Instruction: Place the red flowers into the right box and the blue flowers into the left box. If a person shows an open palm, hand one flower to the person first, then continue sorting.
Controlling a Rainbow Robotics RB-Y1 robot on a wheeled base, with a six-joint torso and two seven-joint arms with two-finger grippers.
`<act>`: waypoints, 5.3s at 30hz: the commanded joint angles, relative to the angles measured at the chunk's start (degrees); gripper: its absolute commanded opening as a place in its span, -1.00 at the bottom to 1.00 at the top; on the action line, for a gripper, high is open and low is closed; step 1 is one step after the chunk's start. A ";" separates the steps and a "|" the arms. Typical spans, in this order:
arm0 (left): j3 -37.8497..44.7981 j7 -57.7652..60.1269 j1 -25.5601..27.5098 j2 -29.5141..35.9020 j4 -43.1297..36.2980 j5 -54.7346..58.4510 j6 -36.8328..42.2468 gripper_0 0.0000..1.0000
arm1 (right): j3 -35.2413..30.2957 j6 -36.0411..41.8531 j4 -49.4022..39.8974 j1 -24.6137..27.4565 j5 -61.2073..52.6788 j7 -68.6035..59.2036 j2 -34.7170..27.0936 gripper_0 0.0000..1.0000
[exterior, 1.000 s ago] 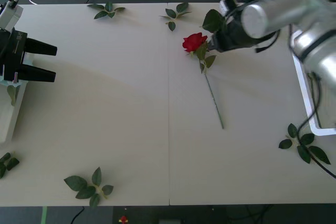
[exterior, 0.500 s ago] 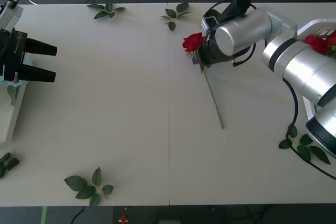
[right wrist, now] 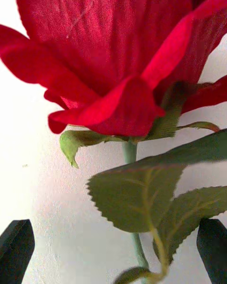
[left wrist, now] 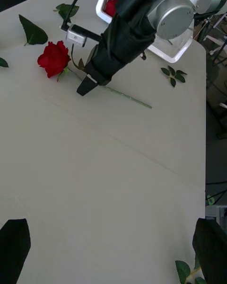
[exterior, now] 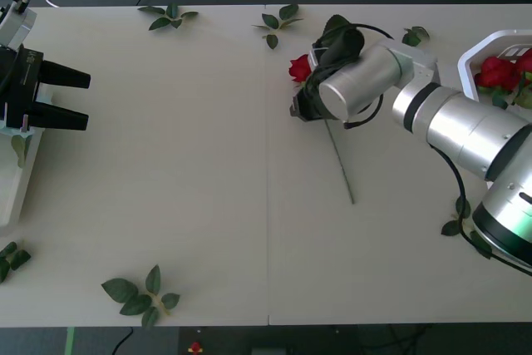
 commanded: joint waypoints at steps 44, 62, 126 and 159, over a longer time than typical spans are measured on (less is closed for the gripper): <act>-0.19 2.47 0.25 2.84 -0.18 0.80 0.49 1.00 | 1.02 1.05 -4.95 -4.76 0.56 0.89 -5.39 -1.00; -0.19 2.47 0.25 2.84 -0.18 0.80 0.49 1.00 | -0.12 8.26 -23.76 -4.41 -10.96 2.03 -28.16 -1.00; -0.19 2.47 0.25 2.84 -0.18 0.80 0.49 1.00 | -24.82 -0.80 -14.62 21.34 -15.70 28.92 -50.48 1.00; -0.19 2.47 0.25 2.84 -0.18 0.80 0.49 1.00 | -62.08 27.07 -60.94 42.00 -50.86 55.38 -35.10 1.00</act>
